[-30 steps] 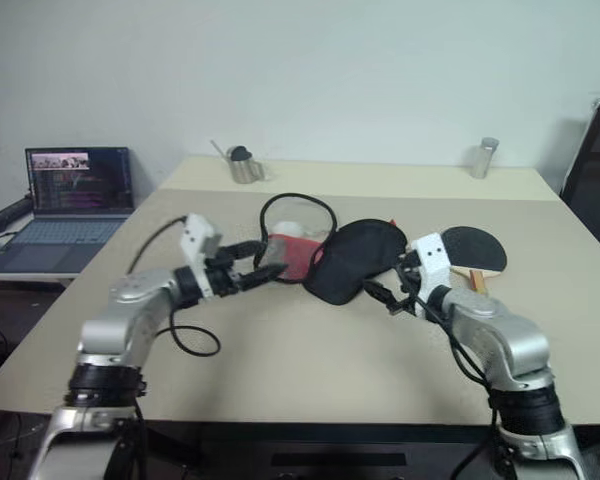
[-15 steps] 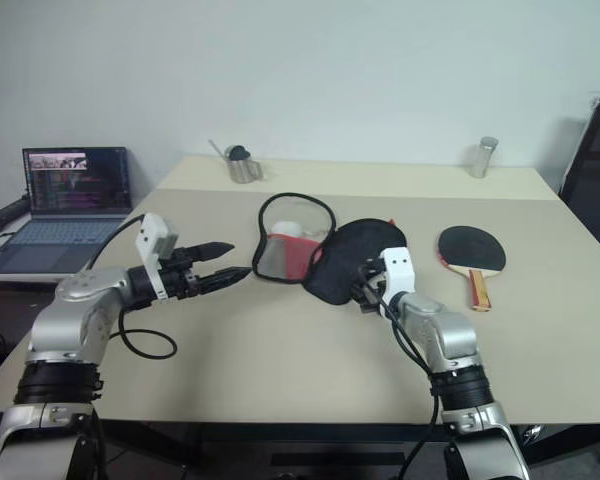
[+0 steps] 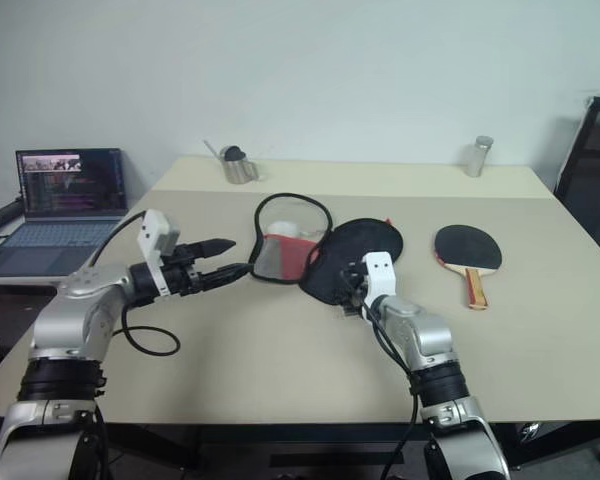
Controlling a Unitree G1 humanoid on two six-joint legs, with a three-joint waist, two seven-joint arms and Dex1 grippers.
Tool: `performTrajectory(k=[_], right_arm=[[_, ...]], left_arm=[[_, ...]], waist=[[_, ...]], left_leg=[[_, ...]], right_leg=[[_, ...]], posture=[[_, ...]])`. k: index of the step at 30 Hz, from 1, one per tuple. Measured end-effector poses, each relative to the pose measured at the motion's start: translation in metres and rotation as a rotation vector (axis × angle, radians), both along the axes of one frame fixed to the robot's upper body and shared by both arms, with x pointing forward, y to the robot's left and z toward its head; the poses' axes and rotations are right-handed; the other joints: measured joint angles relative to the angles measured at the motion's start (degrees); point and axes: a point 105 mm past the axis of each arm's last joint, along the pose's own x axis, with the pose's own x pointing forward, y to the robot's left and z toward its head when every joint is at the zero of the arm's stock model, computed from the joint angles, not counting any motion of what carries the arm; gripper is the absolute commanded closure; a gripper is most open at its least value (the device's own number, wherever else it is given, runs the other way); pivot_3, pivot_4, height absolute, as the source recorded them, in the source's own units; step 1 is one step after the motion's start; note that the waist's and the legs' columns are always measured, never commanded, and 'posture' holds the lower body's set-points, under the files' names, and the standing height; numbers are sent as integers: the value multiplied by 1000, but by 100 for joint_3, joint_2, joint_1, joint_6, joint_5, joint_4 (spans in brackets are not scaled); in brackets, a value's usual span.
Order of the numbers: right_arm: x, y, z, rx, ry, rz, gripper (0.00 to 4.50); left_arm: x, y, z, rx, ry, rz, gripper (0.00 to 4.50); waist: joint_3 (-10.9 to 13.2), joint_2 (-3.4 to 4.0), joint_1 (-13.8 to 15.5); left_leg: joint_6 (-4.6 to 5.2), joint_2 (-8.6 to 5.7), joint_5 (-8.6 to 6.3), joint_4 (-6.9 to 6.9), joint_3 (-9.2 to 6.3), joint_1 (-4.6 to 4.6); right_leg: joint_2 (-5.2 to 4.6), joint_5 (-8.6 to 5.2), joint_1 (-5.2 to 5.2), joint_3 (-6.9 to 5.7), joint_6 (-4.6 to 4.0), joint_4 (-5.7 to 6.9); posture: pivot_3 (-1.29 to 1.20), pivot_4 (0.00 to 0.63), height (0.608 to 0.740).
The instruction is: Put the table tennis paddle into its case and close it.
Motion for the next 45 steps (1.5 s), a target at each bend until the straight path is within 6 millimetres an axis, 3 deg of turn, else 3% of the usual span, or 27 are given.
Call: performTrajectory(k=[9,15,21,29,37,45], right_arm=[[-2,10,2,23,1,19,4473],[-3,-2,5,27,25,10,4473],[-10,-50,7,5,88,-28,4473],[-22,-96,13,-75,154,3,4473],[-20,-97,20,-116,163,70,4473],[-6,-102,22,-110,168,48,4473]], left_arm=[[0,-4,-2,-7,2,-11,605],[-5,-14,0,22,-9,-66,605],[-12,-21,-5,38,3,-118,605],[-15,-30,-10,50,17,-165,605],[-16,-37,-15,54,32,-190,605],[-15,-38,-15,54,33,-191,605]], waist=[[0,0,-3],[0,1,3],[1,1,6],[1,2,3],[1,1,3],[1,1,1]], left_leg=[[0,0,0,0,1,0],[0,-1,0,0,2,0],[0,0,0,-2,3,0],[1,1,-1,-2,6,0],[1,1,-1,-2,6,-2],[1,1,-1,-2,6,-3]], right_leg=[[1,0,-2,1,0,1],[0,0,-2,3,0,0],[0,0,-2,3,0,0],[0,-1,-3,1,0,-3],[-1,-1,-3,0,0,-5],[-1,-1,-3,-1,0,-6]], posture=[[0,150,740],[0,150,740],[0,150,740],[0,150,740],[0,150,740],[0,150,740]])
